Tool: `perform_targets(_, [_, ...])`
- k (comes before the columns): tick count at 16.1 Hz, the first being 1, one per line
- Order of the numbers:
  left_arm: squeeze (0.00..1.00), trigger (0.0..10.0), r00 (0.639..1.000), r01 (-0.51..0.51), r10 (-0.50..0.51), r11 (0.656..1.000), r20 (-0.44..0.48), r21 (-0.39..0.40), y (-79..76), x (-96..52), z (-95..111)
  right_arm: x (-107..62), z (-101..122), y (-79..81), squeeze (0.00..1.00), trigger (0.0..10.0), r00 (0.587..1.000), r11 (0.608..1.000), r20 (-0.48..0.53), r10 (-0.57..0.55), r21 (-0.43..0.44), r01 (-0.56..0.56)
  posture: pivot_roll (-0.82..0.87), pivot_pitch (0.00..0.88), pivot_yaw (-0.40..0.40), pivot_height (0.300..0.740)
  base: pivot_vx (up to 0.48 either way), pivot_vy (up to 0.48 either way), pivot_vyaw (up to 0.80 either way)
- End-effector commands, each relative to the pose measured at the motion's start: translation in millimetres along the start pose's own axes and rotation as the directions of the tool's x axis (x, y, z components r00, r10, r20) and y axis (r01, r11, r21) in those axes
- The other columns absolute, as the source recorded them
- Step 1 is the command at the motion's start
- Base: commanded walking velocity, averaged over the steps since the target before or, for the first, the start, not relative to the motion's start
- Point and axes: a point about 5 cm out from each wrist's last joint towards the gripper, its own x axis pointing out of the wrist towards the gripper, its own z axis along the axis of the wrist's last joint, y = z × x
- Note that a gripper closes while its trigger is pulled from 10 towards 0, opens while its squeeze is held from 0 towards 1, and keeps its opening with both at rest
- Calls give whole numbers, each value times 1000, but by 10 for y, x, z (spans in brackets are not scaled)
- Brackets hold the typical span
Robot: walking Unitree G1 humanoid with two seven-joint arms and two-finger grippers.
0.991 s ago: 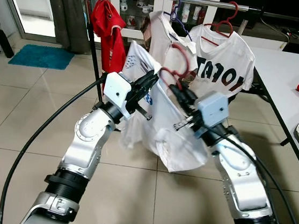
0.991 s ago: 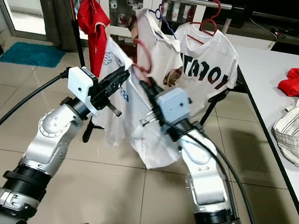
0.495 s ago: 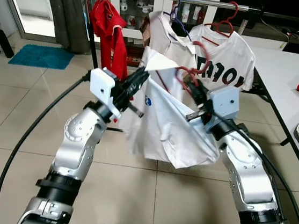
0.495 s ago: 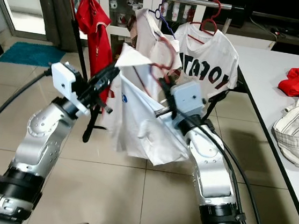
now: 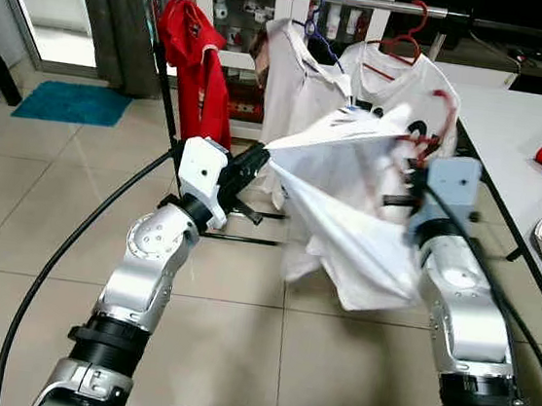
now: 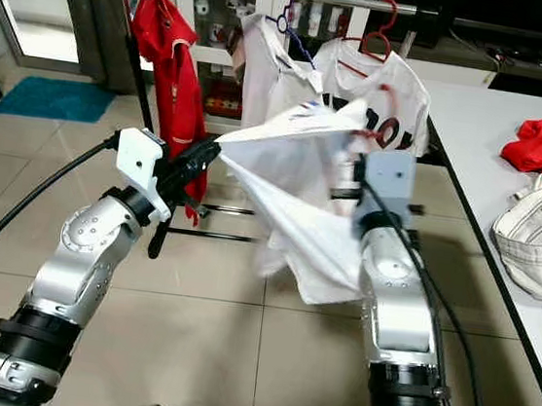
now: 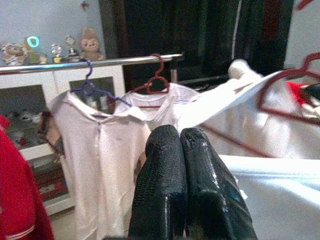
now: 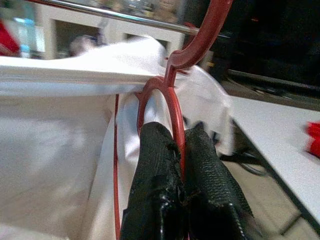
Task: Hang hanger
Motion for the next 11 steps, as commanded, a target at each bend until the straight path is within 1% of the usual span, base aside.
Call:
perform_targets(1, [0,0,999,-52,52,999,-12,10,85,3,14,0,46,-199,0,10000,990,990,9,-140,-29,140,-69,0,27,740,0,0,0])
perform_targets(2, [0,0,998,-66,67,998,-22,12,102,1,5,1,44,-244,0,10000,984,984,3,-178,-30,178,-69,0,24,740,0,0,0])
perform_targets(4, [0,0,997,-72,72,997,-39,10,101,0,-12,16,78,-192,0,10000,990,990,6,-143,-14,143,-70,0,23,740,0,0,0])
perform_targets(5, [0,0,996,-58,58,998,-64,7,74,5,-45,29,99,-38,0,10000,1000,998,9,-24,67,23,-69,0,23,740,0,0,0])
perform_targets(6, [0,0,996,-48,48,999,-70,7,49,13,-57,19,127,126,0,10000,993,988,27,113,104,-115,-70,0,24,740,0,0,0])
perform_targets(7, [0,0,996,-37,37,999,-76,4,11,35,-64,-61,122,376,0,10000,942,941,10,335,58,-335,-71,0,24,740,0,0,0])
perform_targets(8, [0,353,997,-31,32,999,-71,7,-5,55,-53,-141,75,494,0,10000,888,889,-28,459,2,-459,-70,0,24,740,0,0,0])
perform_targets(9, [0,392,997,-31,31,1000,-66,7,-13,75,-40,-211,24,560,0,10000,841,841,-68,537,-40,-540,-71,0,24,740,0,0,0])
perform_targets(10, [0,471,997,-39,39,999,-59,10,-5,91,-25,-252,-32,565,0,10000,815,814,-110,568,-71,-577,-70,0,25,740,0,0,0])
perform_targets(11, [0,392,995,-84,85,996,-56,17,55,109,-3,-358,-171,516,0,10000,744,746,-226,629,-90,-659,-72,0,27,740,0,0,0])
